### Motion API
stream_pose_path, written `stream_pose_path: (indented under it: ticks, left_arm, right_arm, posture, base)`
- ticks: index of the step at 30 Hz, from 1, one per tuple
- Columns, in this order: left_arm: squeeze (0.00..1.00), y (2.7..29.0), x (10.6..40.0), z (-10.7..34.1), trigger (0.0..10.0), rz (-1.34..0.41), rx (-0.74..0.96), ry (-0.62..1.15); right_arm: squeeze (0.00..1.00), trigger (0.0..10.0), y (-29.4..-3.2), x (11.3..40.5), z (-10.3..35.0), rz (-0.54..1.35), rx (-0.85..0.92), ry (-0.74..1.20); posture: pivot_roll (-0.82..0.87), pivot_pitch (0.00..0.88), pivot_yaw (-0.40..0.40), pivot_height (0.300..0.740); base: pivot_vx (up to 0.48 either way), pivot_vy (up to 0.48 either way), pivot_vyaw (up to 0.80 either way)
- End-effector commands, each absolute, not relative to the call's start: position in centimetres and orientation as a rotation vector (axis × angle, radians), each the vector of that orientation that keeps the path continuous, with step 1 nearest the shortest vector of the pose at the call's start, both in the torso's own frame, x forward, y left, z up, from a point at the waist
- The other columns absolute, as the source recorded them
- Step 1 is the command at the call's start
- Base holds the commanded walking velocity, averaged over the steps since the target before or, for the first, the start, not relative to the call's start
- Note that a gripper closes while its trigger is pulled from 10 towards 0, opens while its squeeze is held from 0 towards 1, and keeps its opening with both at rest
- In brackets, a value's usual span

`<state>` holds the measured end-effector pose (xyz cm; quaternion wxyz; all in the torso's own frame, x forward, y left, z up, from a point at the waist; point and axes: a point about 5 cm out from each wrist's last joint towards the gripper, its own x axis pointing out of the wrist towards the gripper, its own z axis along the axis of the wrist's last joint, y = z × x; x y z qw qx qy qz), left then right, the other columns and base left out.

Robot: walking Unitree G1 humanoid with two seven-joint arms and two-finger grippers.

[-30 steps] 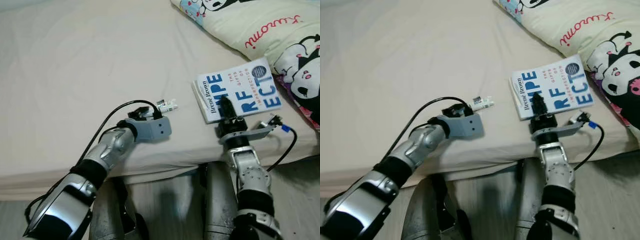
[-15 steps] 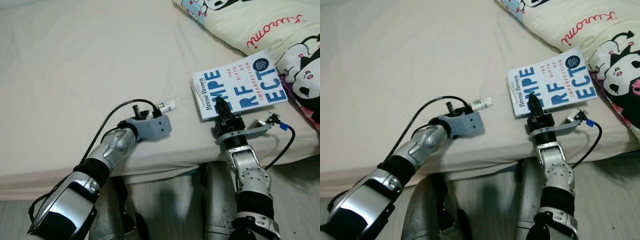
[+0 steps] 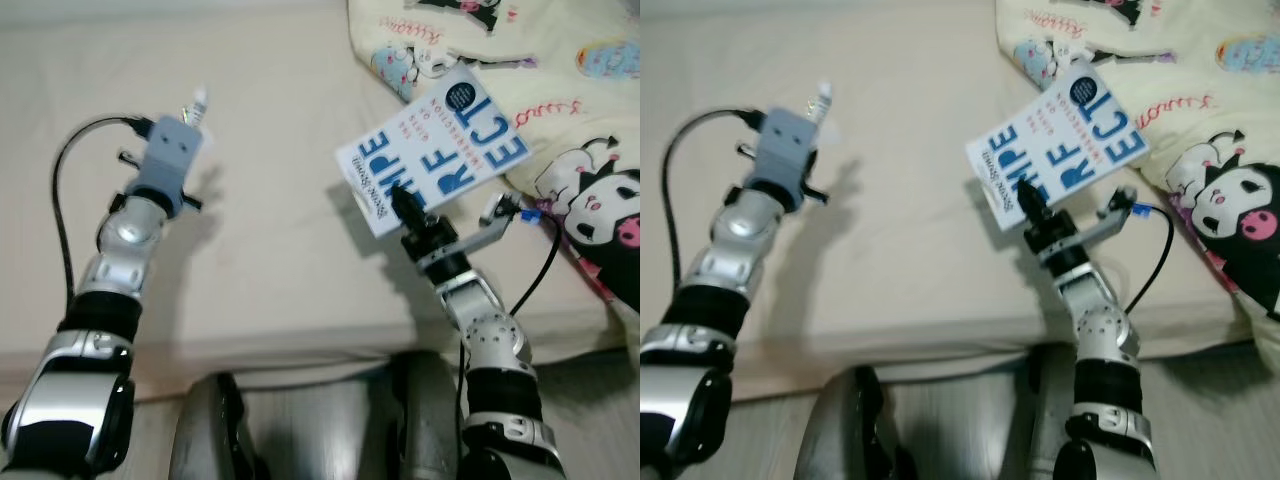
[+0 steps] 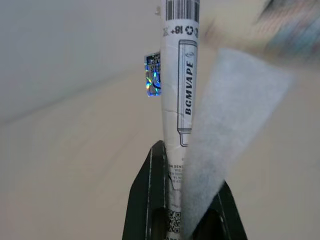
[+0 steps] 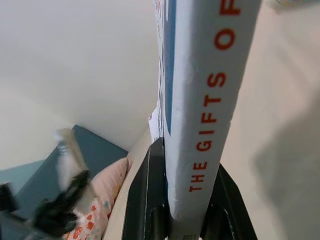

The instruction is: Clean up the room

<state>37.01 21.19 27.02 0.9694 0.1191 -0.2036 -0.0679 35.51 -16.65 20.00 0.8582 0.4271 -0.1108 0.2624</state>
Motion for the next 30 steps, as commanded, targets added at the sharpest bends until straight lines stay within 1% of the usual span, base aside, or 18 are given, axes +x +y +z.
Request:
stream_pose_path:
  ticks: [1,2,3,4,5,6,7,8,9,10,12,13,14,15,17,20,26,30]
  left_arm:
    - [0.0,20.7,36.0,27.3,0.0,-0.26,0.097,-0.432]
    - [0.0,20.7,36.0,27.3,0.0,-0.26,0.097,-0.432]
    - [0.0,20.1,35.1,27.5,0.0,-0.342,-0.049,-0.455]
    - [0.0,20.1,35.1,27.5,0.0,-0.342,-0.049,-0.455]
    - [0.0,19.6,34.5,26.3,10.0,-0.367,-0.172,-0.428]
    - [0.0,19.6,34.5,26.3,10.0,-0.367,-0.172,-0.428]
    - [0.0,19.2,34.3,24.5,10.0,-0.332,-0.267,-0.382]
    - [0.0,19.2,34.3,24.5,10.0,-0.332,-0.267,-0.382]
    - [0.0,18.4,34.2,21.9,10.0,-0.261,-0.377,-0.324]
    - [0.0,18.4,34.2,21.9,10.0,-0.261,-0.377,-0.324]
    - [0.0,16.4,34.0,17.0,10.0,-0.171,-0.454,-0.158]
    - [0.0,16.4,34.0,17.0,10.0,-0.171,-0.454,-0.158]
    - [0.0,15.2,33.6,14.7,10.0,-0.178,-0.47,-0.083]
    - [0.0,15.2,33.6,14.7,10.0,-0.178,-0.47,-0.083]
    - [0.0,14.0,32.4,12.5,10.0,-0.222,-0.521,-0.018]
    - [0.0,13.8,32.1,12.1,10.0,-0.227,-0.538,-0.015]
    - [0.0,14.8,31.8,10.0,10.0,-0.171,-0.478,0.055]
    - [0.0,17.7,31.6,6.5,10.0,-0.015,-0.408,0.187]
  right_arm:
    - [0.0,10.0,-16.7,35.5,20.4,0.589,0.909,-0.271]
    - [0.0,10.0,-16.7,35.5,20.4,0.589,0.909,-0.271]
    - [0.0,10.0,-16.7,35.7,20.6,0.608,0.902,-0.283]
    - [0.0,10.0,-16.7,35.7,20.6,0.608,0.902,-0.283]
    - [0.0,10.0,-16.2,35.9,20.9,0.64,0.886,-0.286]
    - [0.0,10.0,-16.2,35.9,20.9,0.64,0.886,-0.286]
    - [0.0,10.0,-15.5,36.1,21.1,0.671,0.868,-0.278]
    - [0.0,10.0,-15.5,36.1,21.1,0.671,0.868,-0.278]
    - [0.0,10.0,-14.7,36.3,20.8,0.697,0.852,-0.258]
    - [0.0,10.0,-14.7,36.3,20.8,0.697,0.852,-0.258]
    - [0.0,10.0,-13.3,36.3,19.6,0.712,0.858,-0.208]
    - [0.0,10.0,-13.3,36.3,19.6,0.712,0.858,-0.208]
    - [0.0,10.0,-12.7,36.3,18.5,0.688,0.861,-0.162]
    - [0.0,10.0,-12.7,36.3,18.5,0.688,0.861,-0.162]
    - [0.0,10.0,-12.0,36.0,16.9,0.668,0.864,-0.109]
    - [0.0,10.0,-11.8,35.7,16.4,0.669,0.867,-0.097]
    - [0.0,10.0,-11.9,35.3,15.0,0.654,0.845,-0.059]
    - [0.0,10.0,-12.8,35.2,12.7,0.59,0.814,0.017]
  posture:
    - [-0.08,0.053,0.034,0.495]
    - [-0.08,0.053,0.034,0.495]
    - [-0.07,0.024,0.017,0.499]
    - [-0.07,0.024,0.017,0.499]
    - [-0.06,0.0,0.003,0.504]
    - [-0.06,0.0,0.003,0.504]
    - [-0.05,0.0,-0.007,0.509]
    - [-0.05,0.0,-0.007,0.509]
    - [-0.02,0.0,-0.025,0.513]
    - [-0.02,0.0,-0.025,0.513]
    - [-0.02,0.0,-0.025,0.523]
    - [-0.02,0.0,-0.025,0.523]
    - [-0.02,0.0,-0.023,0.527]
    - [-0.02,0.0,-0.023,0.527]
    - [-0.03,0.0,-0.029,0.537]
    - [-0.03,0.0,-0.029,0.541]
    - [-0.02,0.0,-0.028,0.556]
    - [-0.02,0.0,-0.032,0.57]
  base:
    - [0.0,0.0,0.0]
    - [0.0,0.0,0.0]
    - [0.0,0.0,0.0]
    - [0.0,0.0,0.0]
    - [0.0,0.0,0.0]
    - [0.0,0.0,0.0]
    - [0.0,0.0,0.0]
    - [0.0,0.0,0.0]
    - [0.0,0.0,0.0]
    - [0.0,0.0,0.0]
    - [0.0,0.0,0.0]
    - [0.0,0.0,0.0]
    - [-0.472,0.0,0.0]
    - [-0.472,0.0,0.0]
    - [-0.234,0.0,0.0]
    - [0.0,0.0,0.0]
    - [0.0,0.0,0.0]
    - [0.0,0.0,0.0]
